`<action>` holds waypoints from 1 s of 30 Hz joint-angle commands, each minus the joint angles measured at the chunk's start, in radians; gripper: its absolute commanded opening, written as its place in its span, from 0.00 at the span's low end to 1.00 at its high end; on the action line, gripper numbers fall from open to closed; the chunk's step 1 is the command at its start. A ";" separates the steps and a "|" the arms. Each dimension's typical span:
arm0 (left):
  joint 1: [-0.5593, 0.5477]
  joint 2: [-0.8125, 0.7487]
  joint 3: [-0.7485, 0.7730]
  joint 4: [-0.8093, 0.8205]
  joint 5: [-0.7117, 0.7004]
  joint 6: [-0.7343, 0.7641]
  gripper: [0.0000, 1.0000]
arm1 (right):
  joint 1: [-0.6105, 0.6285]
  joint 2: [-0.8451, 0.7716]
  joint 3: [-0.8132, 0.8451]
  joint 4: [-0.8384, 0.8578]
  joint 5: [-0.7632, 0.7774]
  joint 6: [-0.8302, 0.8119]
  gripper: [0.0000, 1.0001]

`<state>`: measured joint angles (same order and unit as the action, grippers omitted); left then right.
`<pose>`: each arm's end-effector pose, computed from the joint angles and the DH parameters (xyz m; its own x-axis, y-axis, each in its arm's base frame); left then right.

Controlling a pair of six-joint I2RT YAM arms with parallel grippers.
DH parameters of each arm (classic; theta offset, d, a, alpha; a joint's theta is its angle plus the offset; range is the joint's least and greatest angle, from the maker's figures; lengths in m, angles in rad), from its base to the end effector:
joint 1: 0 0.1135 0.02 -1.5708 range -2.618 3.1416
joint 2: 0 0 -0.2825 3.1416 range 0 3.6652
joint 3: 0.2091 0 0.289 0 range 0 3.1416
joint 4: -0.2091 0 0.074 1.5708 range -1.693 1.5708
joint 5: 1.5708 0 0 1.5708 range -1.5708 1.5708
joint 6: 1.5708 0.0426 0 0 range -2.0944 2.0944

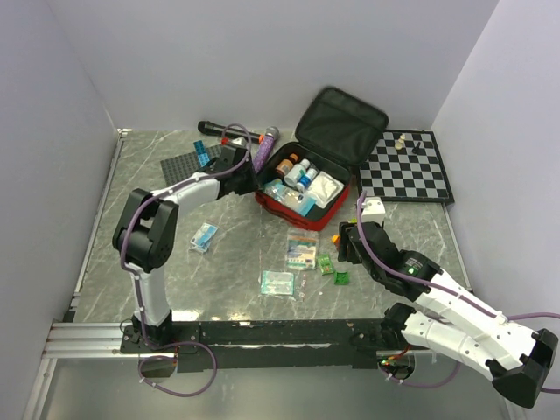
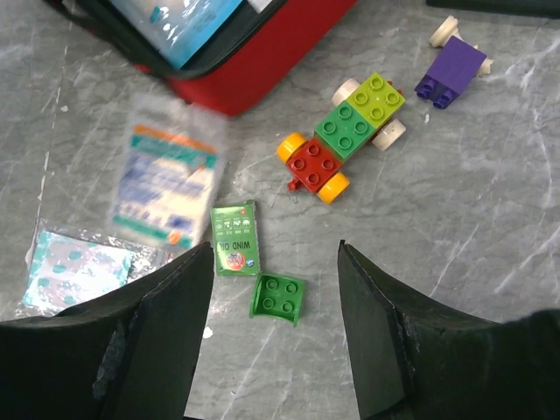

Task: Organize the medicine kit

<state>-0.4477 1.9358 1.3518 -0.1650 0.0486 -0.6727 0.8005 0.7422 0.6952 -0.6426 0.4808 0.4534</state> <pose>0.4274 -0.2075 0.1922 -0.7695 -0.3209 -0.5522 -0.0192 0.8758 -0.4822 0.1417 0.1178 0.2800 -0.5682 -0.0279 -0.8224 -0.1546 0.9852 0.0734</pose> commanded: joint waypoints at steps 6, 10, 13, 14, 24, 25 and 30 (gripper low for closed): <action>0.003 -0.119 -0.149 -0.116 0.005 0.084 0.09 | -0.007 -0.006 0.040 0.015 0.024 -0.010 0.66; 0.004 -0.167 -0.192 -0.131 -0.004 0.079 0.10 | -0.006 -0.006 0.033 0.018 0.019 -0.004 0.66; 0.004 -0.211 -0.236 -0.137 -0.019 0.064 0.10 | -0.007 -0.009 0.029 0.021 0.018 -0.002 0.66; 0.004 -0.222 -0.250 -0.139 -0.023 0.058 0.10 | -0.006 -0.009 0.027 0.024 0.018 -0.001 0.66; 0.010 -0.325 -0.286 -0.241 -0.084 0.097 0.13 | -0.007 0.029 0.015 0.067 -0.016 -0.001 0.66; 0.010 -0.331 -0.281 -0.257 -0.088 0.107 0.14 | -0.006 0.032 0.015 0.073 -0.022 -0.001 0.66; 0.038 -0.371 -0.276 -0.307 -0.090 0.142 0.15 | -0.006 0.057 0.017 0.101 -0.054 -0.019 0.65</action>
<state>-0.4355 1.6264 1.0794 -0.3664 -0.0391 -0.5835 0.7982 0.7849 0.6952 -0.5995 0.4480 0.4507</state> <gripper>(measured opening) 0.152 0.656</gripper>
